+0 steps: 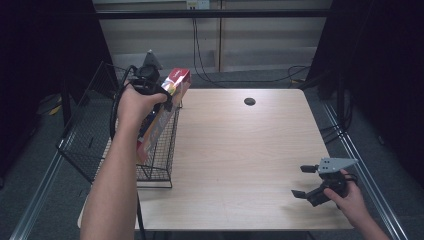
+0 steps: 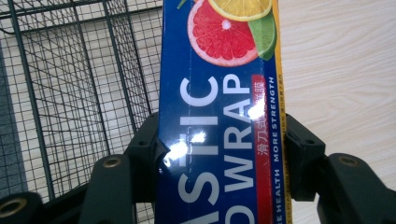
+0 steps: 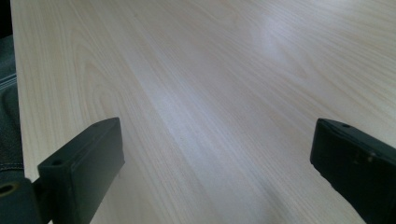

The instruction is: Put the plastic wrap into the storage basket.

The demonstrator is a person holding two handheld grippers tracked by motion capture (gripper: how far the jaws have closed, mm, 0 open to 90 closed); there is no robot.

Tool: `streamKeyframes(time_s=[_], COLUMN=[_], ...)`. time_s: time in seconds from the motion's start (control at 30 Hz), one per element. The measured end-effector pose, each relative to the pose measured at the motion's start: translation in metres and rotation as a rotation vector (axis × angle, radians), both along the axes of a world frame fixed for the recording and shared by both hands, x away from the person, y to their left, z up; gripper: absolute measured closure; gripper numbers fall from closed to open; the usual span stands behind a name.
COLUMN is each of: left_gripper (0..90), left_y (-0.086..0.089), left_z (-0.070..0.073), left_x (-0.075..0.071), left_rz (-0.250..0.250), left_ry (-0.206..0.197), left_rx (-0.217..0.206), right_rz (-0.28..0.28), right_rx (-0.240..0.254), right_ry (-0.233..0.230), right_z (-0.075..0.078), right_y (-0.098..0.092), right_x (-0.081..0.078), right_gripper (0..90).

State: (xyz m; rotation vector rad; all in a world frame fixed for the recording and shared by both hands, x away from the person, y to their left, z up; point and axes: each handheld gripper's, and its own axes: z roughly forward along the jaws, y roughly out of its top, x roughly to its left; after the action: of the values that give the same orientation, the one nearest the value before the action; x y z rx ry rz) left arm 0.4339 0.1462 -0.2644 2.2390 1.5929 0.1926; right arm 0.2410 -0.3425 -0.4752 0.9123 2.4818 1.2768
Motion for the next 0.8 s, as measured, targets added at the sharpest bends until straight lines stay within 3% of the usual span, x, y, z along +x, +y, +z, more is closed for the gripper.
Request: streamKeyframes(time_s=[0.8], left_gripper=[42.9], left_y=[0.034], left_z=[0.006], left_x=[-0.006], left_rz=[0.077], left_ry=[0.008], left_rx=[-0.001], right_rz=[0.002], right_rx=[-0.001], right_ry=[-0.004], right_z=[0.0], right_y=[0.0], right_x=[0.0], right_gripper=[2.4])
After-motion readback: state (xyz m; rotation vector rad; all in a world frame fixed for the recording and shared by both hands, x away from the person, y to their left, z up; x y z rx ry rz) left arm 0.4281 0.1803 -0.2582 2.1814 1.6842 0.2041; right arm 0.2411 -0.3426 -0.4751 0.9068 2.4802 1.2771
